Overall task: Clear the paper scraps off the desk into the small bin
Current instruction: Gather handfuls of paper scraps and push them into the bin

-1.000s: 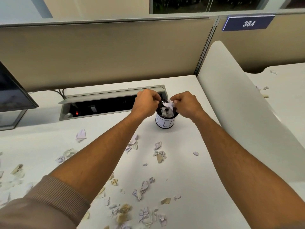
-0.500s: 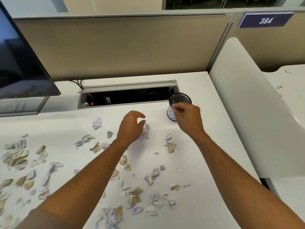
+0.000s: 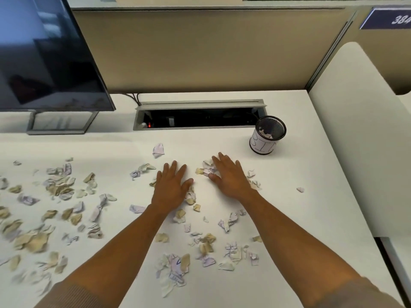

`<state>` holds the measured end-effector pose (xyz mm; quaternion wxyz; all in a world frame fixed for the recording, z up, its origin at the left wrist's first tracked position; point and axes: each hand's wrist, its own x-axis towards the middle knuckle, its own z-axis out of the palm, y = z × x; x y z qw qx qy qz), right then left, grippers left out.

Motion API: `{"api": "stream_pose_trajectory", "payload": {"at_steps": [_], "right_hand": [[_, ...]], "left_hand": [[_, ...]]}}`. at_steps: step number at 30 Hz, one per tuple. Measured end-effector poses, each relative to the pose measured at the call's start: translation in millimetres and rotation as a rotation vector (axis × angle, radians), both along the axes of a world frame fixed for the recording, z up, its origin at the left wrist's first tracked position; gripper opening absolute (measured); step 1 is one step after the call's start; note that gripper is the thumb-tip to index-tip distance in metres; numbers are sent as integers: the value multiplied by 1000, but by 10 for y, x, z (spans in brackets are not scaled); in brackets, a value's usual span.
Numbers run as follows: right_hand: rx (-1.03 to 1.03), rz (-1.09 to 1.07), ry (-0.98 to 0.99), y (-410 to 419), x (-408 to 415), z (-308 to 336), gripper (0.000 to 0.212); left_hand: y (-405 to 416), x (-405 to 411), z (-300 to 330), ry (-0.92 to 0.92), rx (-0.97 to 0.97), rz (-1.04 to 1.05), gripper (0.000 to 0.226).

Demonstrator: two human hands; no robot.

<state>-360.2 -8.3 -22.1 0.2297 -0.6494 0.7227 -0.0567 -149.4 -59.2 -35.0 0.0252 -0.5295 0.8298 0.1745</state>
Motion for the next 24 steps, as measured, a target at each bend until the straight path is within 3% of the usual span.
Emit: {"api": "stream_pose_trajectory", "payload": {"at_steps": [8, 12, 15, 19, 21, 24], "right_hand": [[-80, 238, 48, 257, 163, -140, 53], [-114, 246, 14, 614, 141, -209, 61], [-115, 235, -51, 853, 129, -164, 44], [-199, 1, -156, 998, 14, 50, 37], [-262, -169, -132, 968, -102, 137, 37], [-209, -319, -58, 876, -305, 140, 51]], "left_hand": [[333, 28, -81, 132, 28, -143, 77], [545, 80, -103, 190, 21, -220, 77], [653, 125, -57, 234, 62, -276, 76], [727, 191, 30, 312, -10, -260, 68], [744, 246, 41, 316, -105, -139, 66], [816, 326, 57, 239, -26, 45, 70]]}}
